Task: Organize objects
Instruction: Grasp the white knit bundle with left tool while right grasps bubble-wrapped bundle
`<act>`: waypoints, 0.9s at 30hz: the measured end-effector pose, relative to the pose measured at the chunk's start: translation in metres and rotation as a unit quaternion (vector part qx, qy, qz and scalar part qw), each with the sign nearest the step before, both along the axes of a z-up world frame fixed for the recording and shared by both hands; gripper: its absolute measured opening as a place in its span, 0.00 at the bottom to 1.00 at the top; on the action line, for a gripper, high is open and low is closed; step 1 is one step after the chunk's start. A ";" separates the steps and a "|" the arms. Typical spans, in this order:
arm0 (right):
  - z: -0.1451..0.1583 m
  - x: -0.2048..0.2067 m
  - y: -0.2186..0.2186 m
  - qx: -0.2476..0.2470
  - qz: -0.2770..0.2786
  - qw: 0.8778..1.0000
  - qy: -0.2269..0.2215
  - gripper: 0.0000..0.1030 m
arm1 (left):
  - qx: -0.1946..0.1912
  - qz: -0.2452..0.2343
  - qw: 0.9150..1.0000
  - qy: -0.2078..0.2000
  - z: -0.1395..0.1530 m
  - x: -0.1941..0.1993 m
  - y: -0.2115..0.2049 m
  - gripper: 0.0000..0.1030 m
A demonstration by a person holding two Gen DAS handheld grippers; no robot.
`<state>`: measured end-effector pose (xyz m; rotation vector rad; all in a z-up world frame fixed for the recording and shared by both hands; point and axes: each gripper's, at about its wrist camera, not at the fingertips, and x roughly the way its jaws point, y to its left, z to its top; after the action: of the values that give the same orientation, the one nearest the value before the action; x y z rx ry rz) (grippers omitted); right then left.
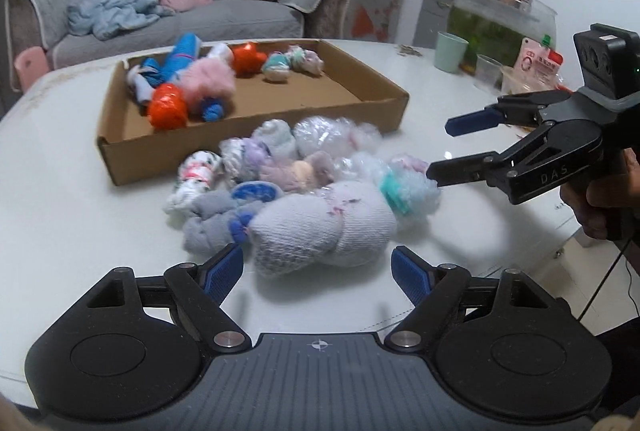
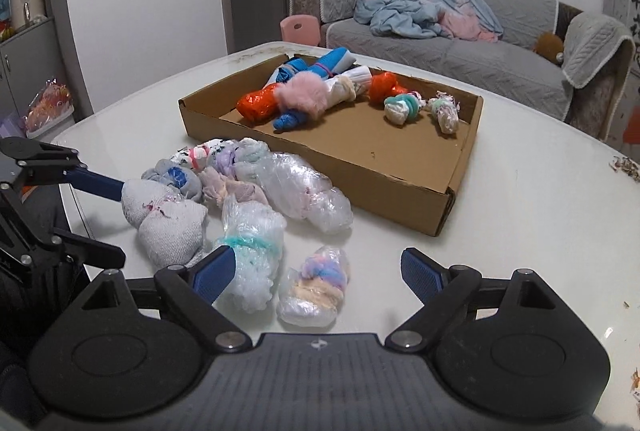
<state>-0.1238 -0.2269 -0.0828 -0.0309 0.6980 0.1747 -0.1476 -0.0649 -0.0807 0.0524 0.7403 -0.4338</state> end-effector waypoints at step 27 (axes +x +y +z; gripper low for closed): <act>-0.024 -0.010 0.011 -0.024 0.075 0.996 0.043 0.88 | 0.085 -0.099 0.990 -0.058 -0.005 0.009 -0.037 0.97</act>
<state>-0.1343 -0.2155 -0.1065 -0.1223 0.7854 0.3054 -0.1383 -0.1015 -0.0857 0.3114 0.6583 -0.5510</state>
